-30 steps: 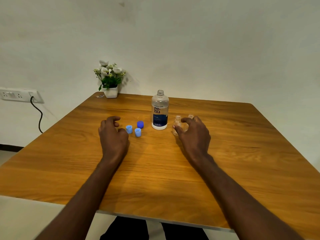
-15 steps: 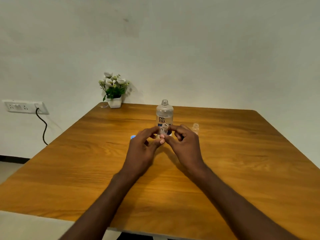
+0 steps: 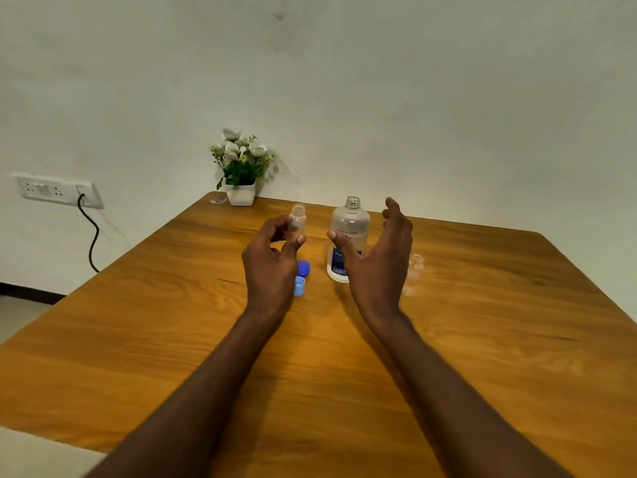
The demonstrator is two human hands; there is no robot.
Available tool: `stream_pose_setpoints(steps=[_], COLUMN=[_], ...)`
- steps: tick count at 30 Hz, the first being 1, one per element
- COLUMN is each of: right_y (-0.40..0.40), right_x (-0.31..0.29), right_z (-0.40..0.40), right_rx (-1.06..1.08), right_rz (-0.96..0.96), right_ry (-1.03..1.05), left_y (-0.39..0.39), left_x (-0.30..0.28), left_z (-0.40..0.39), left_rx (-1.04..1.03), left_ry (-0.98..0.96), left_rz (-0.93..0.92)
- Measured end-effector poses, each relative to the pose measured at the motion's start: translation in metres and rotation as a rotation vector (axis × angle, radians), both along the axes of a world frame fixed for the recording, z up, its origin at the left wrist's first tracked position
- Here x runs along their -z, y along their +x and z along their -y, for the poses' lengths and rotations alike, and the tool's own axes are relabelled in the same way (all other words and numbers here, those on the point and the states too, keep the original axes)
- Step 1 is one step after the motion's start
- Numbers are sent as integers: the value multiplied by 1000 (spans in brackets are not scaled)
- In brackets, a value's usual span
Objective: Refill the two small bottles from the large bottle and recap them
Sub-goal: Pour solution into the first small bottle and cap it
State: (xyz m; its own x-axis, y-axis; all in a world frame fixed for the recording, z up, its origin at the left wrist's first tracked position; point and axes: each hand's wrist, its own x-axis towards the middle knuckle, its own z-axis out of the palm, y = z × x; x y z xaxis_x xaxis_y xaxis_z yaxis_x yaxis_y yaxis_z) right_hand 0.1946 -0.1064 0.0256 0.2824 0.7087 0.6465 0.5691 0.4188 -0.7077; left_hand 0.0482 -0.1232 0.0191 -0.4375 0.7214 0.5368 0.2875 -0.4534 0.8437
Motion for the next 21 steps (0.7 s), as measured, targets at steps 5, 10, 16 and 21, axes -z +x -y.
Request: stream_pose_setpoints(steps=[5, 10, 16, 21], right_y=[-5, -5, -8, -9], right_x=[10, 16, 15, 4], right_z=[-9, -10, -12, -18], right_rx=[-98, -136, -133, -117], right_rz=[10, 34, -55, -17], right_ry=[-203, -174, -173, -122], left_y=[0, 6, 6, 2], left_x=[8, 8, 9, 12], left_z=[-6, -12, -12, -17], left_rx=[-31, -18, -26, -52], left_ry=[-32, -47, -20, -57], left_rz=[-121, -154, -210, -151])
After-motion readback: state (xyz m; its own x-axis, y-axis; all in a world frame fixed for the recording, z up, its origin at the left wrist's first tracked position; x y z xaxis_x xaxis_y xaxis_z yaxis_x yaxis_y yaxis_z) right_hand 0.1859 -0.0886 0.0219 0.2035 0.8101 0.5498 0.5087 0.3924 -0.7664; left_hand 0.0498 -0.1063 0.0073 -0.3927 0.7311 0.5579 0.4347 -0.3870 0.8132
